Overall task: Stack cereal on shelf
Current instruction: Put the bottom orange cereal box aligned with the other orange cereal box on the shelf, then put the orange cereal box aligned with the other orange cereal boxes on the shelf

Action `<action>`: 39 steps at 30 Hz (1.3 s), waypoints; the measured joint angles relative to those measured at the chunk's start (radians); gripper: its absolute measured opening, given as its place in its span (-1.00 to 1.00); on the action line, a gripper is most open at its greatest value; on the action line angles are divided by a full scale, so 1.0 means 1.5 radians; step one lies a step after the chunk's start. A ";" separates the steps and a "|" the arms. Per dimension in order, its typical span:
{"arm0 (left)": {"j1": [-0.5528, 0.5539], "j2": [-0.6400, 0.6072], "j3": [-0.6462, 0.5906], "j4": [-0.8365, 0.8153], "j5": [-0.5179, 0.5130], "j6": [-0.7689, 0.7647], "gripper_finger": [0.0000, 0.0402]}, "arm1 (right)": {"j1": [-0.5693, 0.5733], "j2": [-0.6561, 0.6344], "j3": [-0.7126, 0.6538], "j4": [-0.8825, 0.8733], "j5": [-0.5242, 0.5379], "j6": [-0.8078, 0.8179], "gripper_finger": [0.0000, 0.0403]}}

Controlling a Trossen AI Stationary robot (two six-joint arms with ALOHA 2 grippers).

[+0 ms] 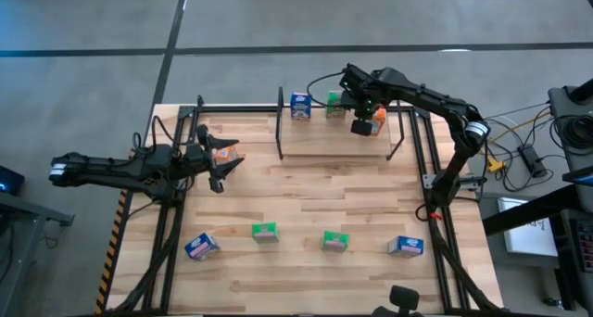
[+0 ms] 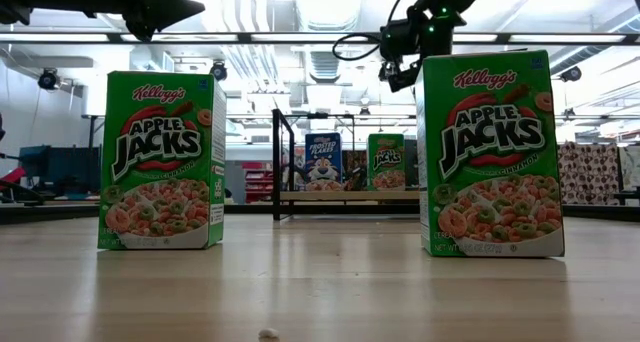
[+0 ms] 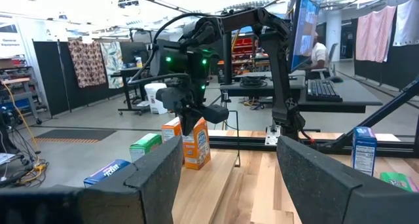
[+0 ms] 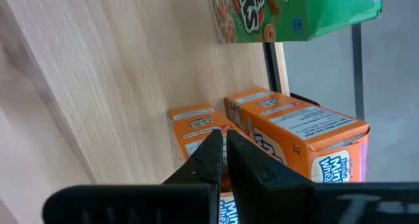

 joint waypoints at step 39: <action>0.000 0.042 0.001 0.003 -0.134 -0.073 0.15 | 0.110 -0.148 -0.131 0.175 -0.122 0.076 -0.94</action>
